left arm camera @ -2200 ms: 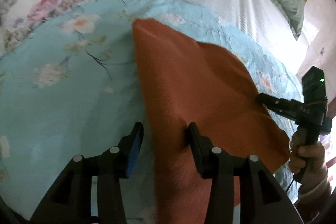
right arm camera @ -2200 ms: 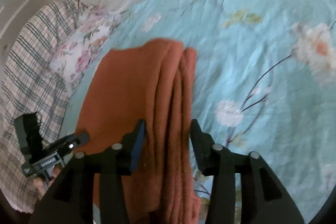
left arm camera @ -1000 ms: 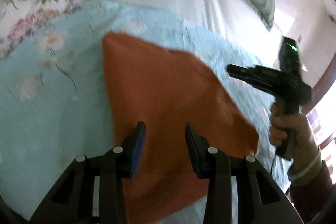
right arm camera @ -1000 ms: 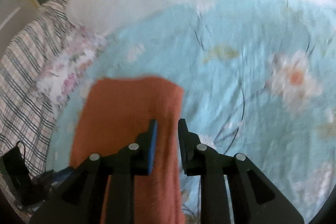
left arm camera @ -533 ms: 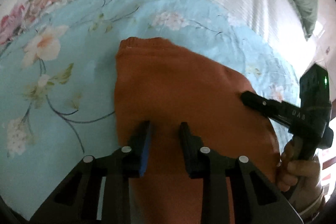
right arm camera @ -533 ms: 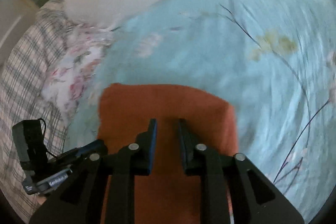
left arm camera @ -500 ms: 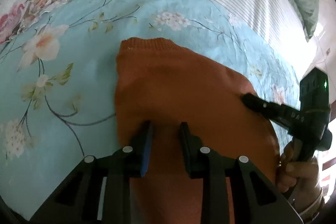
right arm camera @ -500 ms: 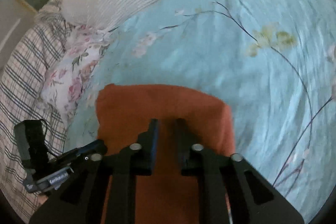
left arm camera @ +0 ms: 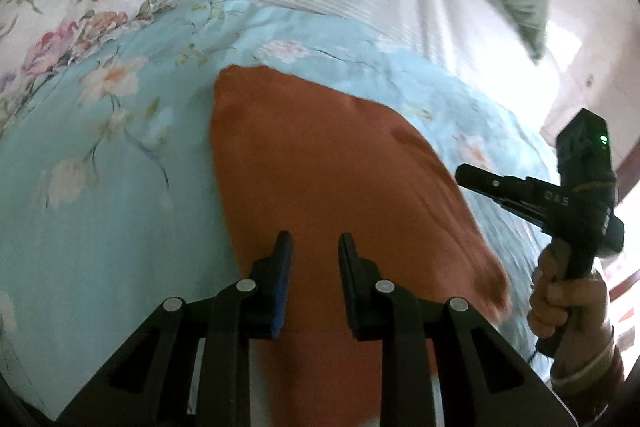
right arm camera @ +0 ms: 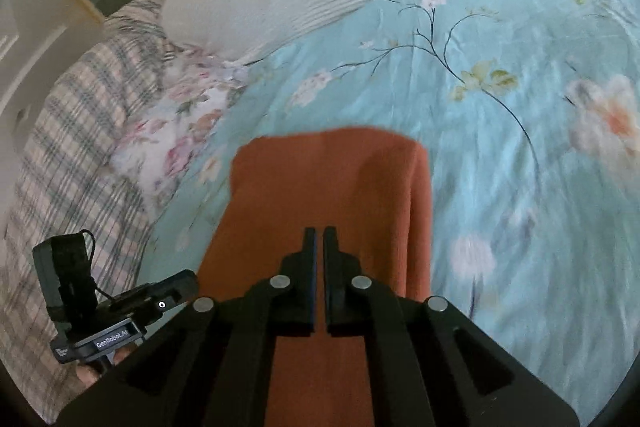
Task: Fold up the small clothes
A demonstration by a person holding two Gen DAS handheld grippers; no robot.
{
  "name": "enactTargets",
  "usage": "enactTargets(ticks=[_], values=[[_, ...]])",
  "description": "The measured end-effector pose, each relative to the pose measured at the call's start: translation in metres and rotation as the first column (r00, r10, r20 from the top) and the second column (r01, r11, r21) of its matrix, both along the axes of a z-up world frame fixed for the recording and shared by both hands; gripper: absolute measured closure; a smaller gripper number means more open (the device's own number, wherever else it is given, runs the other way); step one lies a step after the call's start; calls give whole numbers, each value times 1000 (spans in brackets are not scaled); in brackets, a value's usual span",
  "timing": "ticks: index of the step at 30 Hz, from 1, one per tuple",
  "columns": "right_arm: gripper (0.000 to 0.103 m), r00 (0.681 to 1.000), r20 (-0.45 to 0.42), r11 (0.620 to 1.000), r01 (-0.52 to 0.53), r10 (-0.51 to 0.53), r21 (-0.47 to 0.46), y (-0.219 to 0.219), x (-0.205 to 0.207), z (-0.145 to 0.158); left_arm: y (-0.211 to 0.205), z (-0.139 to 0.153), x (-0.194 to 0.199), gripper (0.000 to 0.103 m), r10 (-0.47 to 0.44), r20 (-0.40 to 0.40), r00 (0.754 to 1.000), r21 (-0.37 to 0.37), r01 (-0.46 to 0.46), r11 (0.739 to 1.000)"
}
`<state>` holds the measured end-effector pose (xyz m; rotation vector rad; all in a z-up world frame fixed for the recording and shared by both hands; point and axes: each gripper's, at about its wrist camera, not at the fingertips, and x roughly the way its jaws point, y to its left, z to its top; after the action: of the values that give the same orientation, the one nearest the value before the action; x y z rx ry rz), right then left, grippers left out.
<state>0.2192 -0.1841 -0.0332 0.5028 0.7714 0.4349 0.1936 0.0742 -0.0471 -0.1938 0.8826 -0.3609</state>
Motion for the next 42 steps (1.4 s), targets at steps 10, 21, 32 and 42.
enactTargets(ticks=[10,21,32,42], values=[[100,997,-54,997,47,-51,-64,-11,-53,-51,-5,-34,-68,80,6,-41,999,53,-4,999],[100,996,-45,988,67,-74,-141,-3,-81,-48,-14,-36,-93,74,84,-9,996,101,-83,991],[98,997,-30,980,71,-78,-188,-2,-121,-38,-15,-28,-128,33,167,20,986,167,-168,972],[12,996,62,967,81,-68,-243,1,-169,-31,-6,-31,-156,18,191,22,981,204,-191,960]])
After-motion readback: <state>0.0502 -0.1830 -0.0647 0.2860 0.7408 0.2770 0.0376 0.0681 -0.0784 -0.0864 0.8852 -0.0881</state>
